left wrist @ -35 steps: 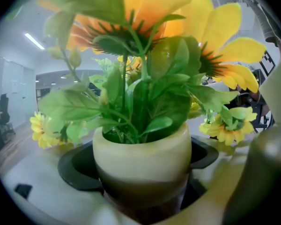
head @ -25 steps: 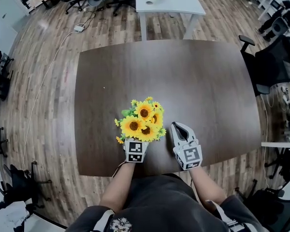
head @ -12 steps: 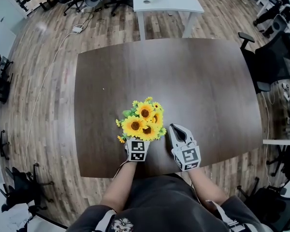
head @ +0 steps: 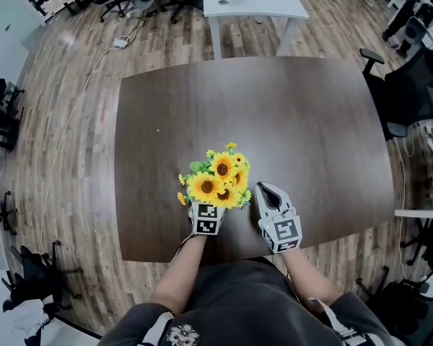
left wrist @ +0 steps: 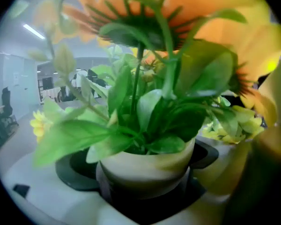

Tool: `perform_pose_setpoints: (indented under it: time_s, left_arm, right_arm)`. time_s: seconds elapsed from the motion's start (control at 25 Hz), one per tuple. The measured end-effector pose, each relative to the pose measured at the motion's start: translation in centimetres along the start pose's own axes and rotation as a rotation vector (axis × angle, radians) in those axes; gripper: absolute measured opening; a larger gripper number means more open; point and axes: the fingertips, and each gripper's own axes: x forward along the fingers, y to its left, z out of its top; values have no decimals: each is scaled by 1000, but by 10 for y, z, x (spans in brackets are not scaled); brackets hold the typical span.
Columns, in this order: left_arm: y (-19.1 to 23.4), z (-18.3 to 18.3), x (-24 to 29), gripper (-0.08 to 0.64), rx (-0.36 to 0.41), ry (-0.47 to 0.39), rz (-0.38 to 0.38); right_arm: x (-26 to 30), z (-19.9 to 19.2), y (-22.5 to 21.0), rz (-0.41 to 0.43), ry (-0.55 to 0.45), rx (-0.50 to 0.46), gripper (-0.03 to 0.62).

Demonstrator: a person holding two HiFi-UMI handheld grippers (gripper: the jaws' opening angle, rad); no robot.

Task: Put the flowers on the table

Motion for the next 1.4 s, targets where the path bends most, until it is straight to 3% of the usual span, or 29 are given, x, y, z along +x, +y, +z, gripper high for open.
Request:
perform_pose_setpoints:
  time_s: [0.44,0.92,1.08,1.24,1.4]
  left_arm:
    - [-16,-20,-2,557,20,20,-15]
    - [-38,-44,-46,554,24,22,7]
    - [-42,-32,-81,464,45,-49,77]
    - [-39,-10,-119,312,53,-155,170]
    - [-41,11,-150,193,58,-213,206]
  right_arm:
    - [-13,1,-6,-10,-22,10,23]
    - [-44,0,-3,6,-55,5,23]
    - [-58,0,3,26,-63,0,23]
    - [-67,-1,14,48,-80,0,23]
    - [-75,2,27,71,-103,10,23]
